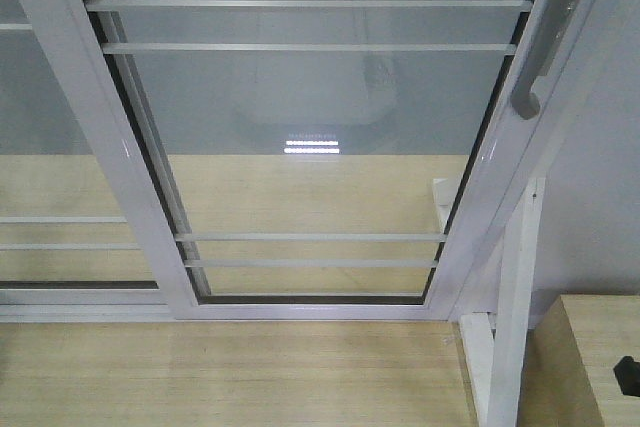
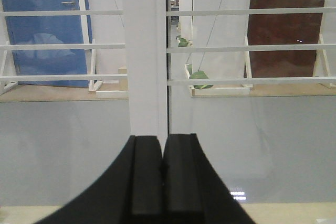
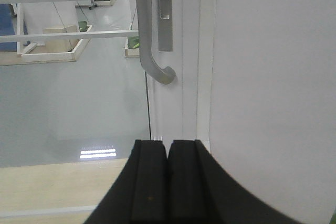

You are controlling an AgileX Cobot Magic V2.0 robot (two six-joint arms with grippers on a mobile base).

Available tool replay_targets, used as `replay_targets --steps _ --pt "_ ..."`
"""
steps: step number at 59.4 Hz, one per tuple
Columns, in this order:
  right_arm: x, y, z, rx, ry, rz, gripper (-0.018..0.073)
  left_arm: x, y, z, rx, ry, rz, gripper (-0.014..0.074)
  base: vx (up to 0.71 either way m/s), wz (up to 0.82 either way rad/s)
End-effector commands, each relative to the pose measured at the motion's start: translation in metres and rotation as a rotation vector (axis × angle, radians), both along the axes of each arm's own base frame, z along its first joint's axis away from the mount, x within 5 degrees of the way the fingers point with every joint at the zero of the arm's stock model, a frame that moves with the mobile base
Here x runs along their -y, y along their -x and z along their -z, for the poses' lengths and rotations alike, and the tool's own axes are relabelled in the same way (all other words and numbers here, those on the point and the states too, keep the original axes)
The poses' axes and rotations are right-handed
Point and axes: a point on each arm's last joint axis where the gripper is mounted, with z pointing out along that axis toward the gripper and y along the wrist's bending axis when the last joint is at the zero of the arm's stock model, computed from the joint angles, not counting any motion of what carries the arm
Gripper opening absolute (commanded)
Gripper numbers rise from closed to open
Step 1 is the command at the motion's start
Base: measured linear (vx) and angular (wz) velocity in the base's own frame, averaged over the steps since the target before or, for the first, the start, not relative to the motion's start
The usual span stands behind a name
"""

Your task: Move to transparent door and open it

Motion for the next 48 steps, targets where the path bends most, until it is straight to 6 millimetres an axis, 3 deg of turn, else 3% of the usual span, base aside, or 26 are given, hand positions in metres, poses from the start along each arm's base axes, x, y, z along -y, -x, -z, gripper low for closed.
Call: replay_targets --steps 1,23,29,39,48 --pt "-0.001 -0.002 -0.002 0.050 0.015 -0.012 -0.0008 0.000 -0.002 0.004 0.036 0.016 0.005 0.0003 0.00 0.00" --pt "-0.001 -0.002 -0.008 0.102 0.116 -0.023 -0.0008 0.000 -0.001 -0.005 0.123 0.026 0.007 0.0003 0.00 0.00" --pt "-0.005 -0.002 -0.023 0.270 0.127 -0.059 -0.0008 0.000 0.001 -0.016 0.222 0.073 0.015 0.0003 0.00 0.00" --pt "-0.015 0.014 -0.062 0.739 0.104 -0.151 -0.0008 0.000 0.015 -0.059 0.538 0.222 0.073 0.0003 0.00 0.00" --pt "-0.002 0.029 -0.087 0.986 -0.181 -0.089 -0.0008 0.000 0.027 -0.097 0.621 0.237 0.089 0.0003 0.00 0.00"
